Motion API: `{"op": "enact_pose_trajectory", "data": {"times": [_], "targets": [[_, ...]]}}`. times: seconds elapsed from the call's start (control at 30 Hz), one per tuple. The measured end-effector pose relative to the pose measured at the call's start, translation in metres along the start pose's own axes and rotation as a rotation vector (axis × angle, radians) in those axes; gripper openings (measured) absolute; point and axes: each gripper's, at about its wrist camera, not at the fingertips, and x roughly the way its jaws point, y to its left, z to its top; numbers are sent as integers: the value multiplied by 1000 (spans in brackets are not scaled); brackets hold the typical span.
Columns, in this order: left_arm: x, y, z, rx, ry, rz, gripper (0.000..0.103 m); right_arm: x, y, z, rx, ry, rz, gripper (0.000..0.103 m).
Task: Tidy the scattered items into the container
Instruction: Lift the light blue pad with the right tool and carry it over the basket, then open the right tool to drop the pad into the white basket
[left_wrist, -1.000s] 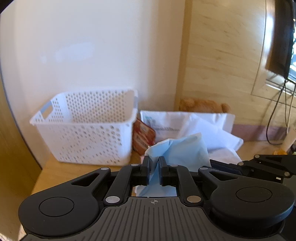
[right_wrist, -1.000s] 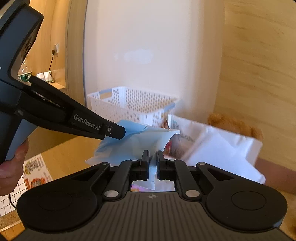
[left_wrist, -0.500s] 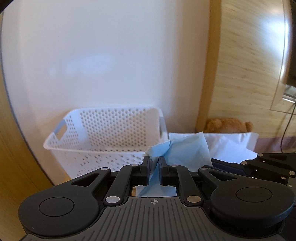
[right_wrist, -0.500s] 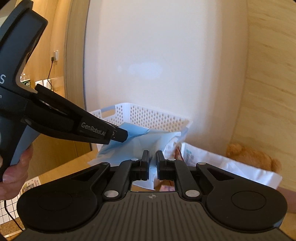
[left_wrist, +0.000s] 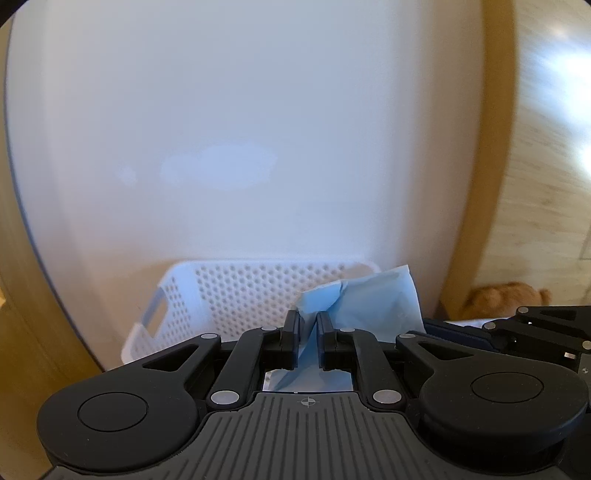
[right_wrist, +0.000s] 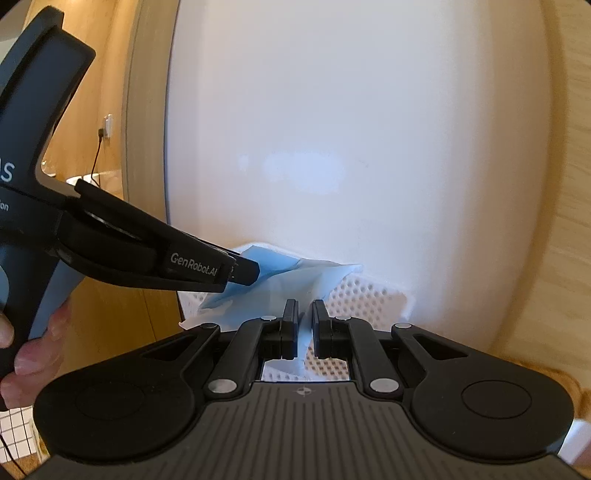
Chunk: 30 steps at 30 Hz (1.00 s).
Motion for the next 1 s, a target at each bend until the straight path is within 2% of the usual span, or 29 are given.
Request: {"op": "enact_pose_trajectory", "data": {"times": [0.23,0.37,0.53,0.73,0.9,0.97,1.0], "targets": [[40,28,26,25,5,21,70,57,1,25,36,31,1,12],[66,41,34,37,33,21,70,89,-2,30,71,77,-1,12],[105,60,32,39,106,16,67,134,-4,24,158,173,10,12],[148,80,18,58,202,43,68,178,8,11,181,284,12,12],[172,97,14,40,280,34,68,223,5,18,215,383,4,12],[179,102,12,22,312,31,69,231,7,15,222,423,-8,12],[183,104,11,17,325,37,72,232,9,14,225,434,-14,12]]}}
